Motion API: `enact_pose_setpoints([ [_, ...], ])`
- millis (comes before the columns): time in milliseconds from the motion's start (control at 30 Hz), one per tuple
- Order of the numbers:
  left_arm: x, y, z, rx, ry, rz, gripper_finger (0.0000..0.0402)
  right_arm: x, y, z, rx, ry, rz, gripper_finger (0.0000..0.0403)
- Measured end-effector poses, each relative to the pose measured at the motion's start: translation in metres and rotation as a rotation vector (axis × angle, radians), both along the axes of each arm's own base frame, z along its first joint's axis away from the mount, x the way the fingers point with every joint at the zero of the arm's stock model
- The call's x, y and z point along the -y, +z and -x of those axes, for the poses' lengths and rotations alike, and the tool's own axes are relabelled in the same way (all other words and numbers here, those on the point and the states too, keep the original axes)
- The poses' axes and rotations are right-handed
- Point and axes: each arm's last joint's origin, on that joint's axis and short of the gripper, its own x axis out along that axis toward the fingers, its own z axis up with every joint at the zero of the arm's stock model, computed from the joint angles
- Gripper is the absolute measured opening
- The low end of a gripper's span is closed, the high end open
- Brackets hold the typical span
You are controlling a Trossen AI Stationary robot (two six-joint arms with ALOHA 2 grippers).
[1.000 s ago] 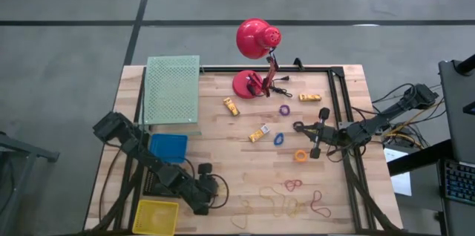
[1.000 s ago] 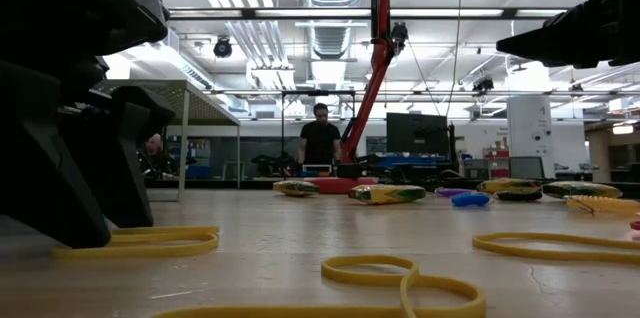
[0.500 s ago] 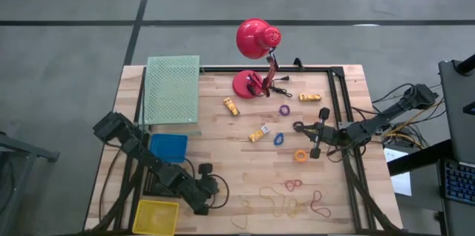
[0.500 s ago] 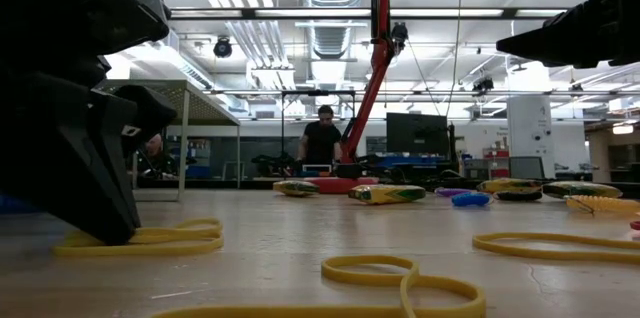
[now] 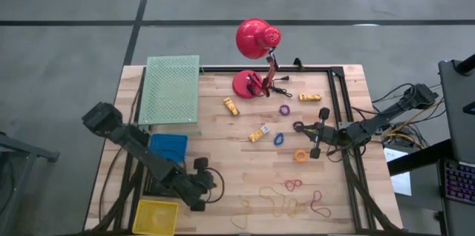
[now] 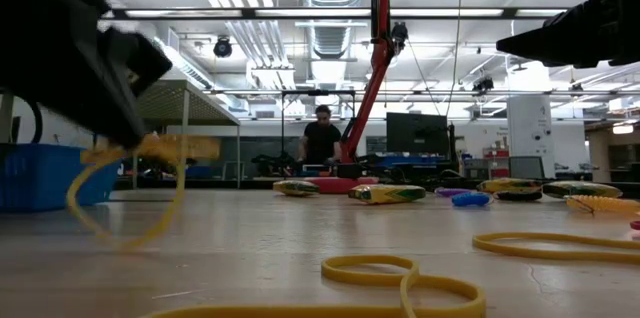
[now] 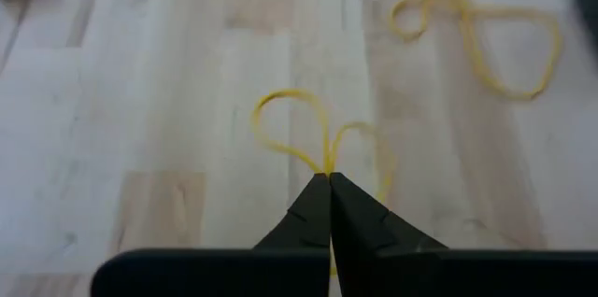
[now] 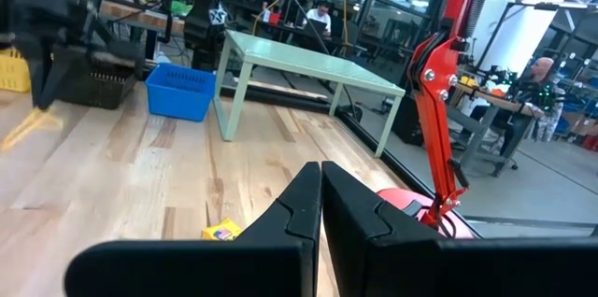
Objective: Pick & Place Office Desk Supplies
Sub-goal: Put the yellow rubber band into the yellow bin
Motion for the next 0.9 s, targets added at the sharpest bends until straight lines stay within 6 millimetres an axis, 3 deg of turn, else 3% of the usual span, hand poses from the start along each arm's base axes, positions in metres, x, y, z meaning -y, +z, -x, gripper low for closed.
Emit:
enact_pose_setpoints([
  [433,-0.010,0.034,0.022,-0.031,0.129,0.103,0.0000,0.000,0.000,0.000,0.000,0.000,0.000,0.0008],
  [633,0.001,0.052,0.033,-0.113,0.216,0.145,0.0000,0.000,0.000,0.000,0.000,0.000,0.000,0.0008],
  [900,0.021,0.092,0.052,-0.265,0.319,0.226,0.0000,0.000,0.000,0.000,0.000,0.000,0.000,0.0008],
])
